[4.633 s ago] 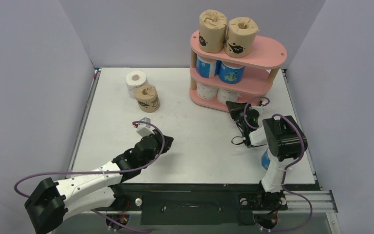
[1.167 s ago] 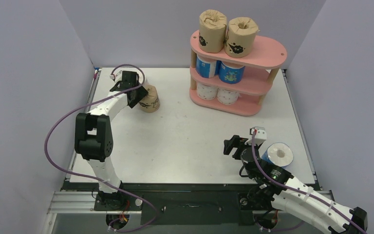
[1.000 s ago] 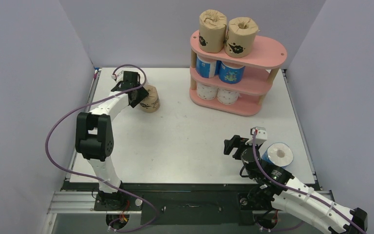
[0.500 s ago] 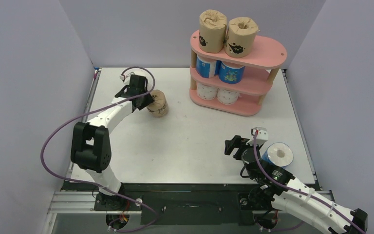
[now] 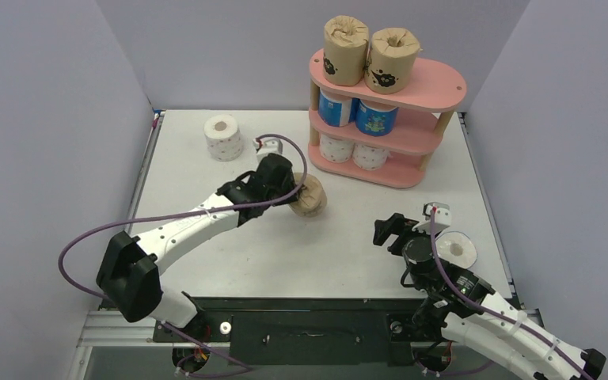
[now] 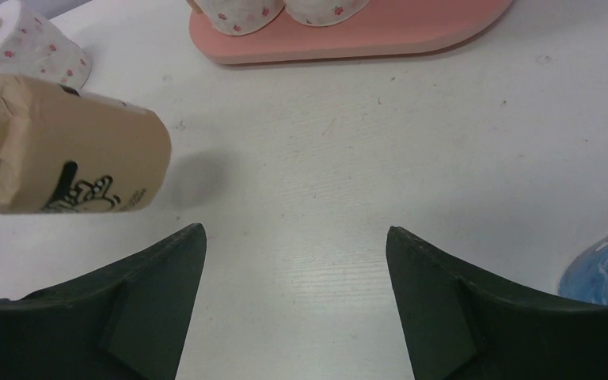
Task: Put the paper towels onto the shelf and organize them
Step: Pick up the paper towel from the center of the board, then place the paper towel at the center of the board.
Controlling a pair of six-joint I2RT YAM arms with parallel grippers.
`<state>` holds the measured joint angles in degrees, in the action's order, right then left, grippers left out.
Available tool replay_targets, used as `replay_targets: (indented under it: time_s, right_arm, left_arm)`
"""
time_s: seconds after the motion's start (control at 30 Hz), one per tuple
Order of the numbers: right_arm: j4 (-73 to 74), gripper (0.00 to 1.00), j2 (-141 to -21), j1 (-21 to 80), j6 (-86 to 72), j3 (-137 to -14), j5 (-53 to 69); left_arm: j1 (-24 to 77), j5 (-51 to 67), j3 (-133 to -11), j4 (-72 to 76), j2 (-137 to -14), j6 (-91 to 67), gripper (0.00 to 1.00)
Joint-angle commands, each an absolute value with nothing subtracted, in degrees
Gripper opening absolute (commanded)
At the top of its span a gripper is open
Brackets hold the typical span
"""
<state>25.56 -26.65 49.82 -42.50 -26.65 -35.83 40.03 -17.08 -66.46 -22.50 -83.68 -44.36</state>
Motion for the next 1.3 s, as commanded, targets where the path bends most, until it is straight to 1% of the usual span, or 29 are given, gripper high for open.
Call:
replay_targets:
  time_s: [0.0,0.1,0.27,0.63,0.8,1.07,1.27]
  right_arm:
    - [29.3,0.81,-24.5,49.3,-44.1,-29.5,-38.2]
    - [30.5,0.82,-23.4,49.1,-43.6,-30.0,-39.0]
    - [33.2,0.82,-23.0,48.4,-44.4,-31.0,-39.9]
    - [34.6,0.82,-23.3,48.0,-49.6,-29.9,-40.3]
    - [35.1,0.82,-23.6,47.9,-49.7,-30.6,-39.9]
    - [35.4,0.81,-24.3,47.9,-49.7,-30.5,-39.2]
    - [35.4,0.81,-24.5,47.9,-49.5,-30.7,-38.8]
  left_arm:
    - [47.5,-23.3,-64.6,-20.7,-81.8,-45.4,0.32]
    - [54.4,-25.5,-64.5,-21.3,-83.1,-45.1,0.32]
    - [61.0,-25.3,-65.6,-22.9,-85.9,-43.9,0.32]
    - [64.9,-23.3,-67.2,-21.0,-90.9,-44.4,0.34]
    - [65.4,-22.6,-67.5,-20.0,-93.3,-45.0,0.39]
    - [65.5,-22.5,-67.7,-19.9,-93.1,-45.0,0.45]
    - [65.5,-21.9,-67.9,-20.3,-92.4,-44.4,0.57]
